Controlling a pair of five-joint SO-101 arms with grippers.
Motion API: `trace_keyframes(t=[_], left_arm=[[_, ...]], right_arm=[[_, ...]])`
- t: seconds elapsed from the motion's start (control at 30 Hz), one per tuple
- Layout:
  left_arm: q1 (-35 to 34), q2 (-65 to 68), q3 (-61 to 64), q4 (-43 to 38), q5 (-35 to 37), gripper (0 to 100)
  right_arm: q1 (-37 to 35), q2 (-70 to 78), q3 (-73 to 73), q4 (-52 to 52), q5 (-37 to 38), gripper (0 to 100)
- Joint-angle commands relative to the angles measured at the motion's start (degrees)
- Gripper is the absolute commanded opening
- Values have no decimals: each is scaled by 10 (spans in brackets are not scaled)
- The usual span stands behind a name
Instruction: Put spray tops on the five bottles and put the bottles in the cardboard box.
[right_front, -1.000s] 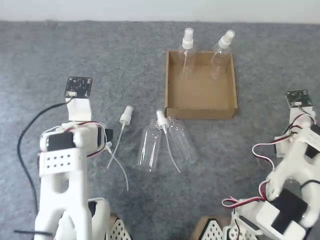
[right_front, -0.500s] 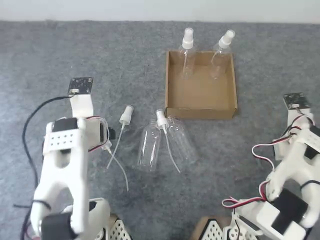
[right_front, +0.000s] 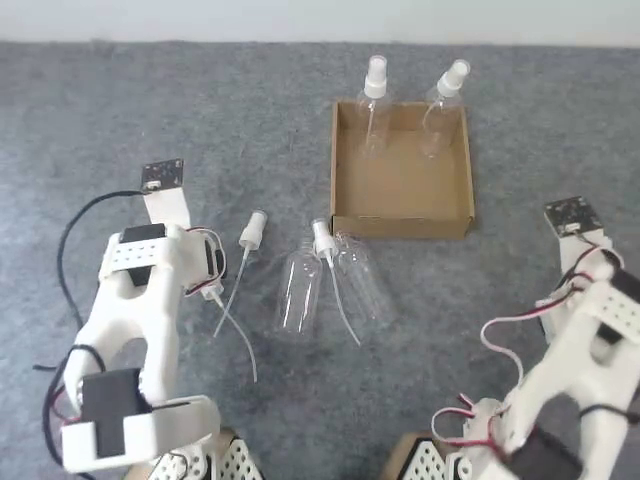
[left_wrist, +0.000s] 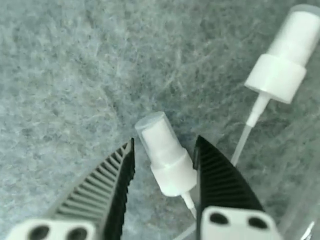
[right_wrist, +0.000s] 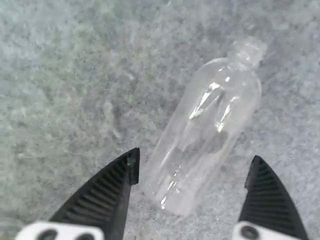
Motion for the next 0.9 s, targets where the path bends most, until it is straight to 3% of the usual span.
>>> trace_keyframes(t=[0.0,0.27,0.47,0.6,0.87], left_arm=[[-3,0,-24,-21,5,168],[2,44,-45,-35,1,165],[3,50,-84,-31,1,64],[3,50,-127,11,1,35],[3,53,-191,72,-18,44]], right_arm=[[3,-89,32,-27,5,292],[0,-175,128,-29,8,289],[-8,-230,215,-52,8,244],[-9,-273,244,-58,6,161],[-8,-362,284,-53,7,152]])
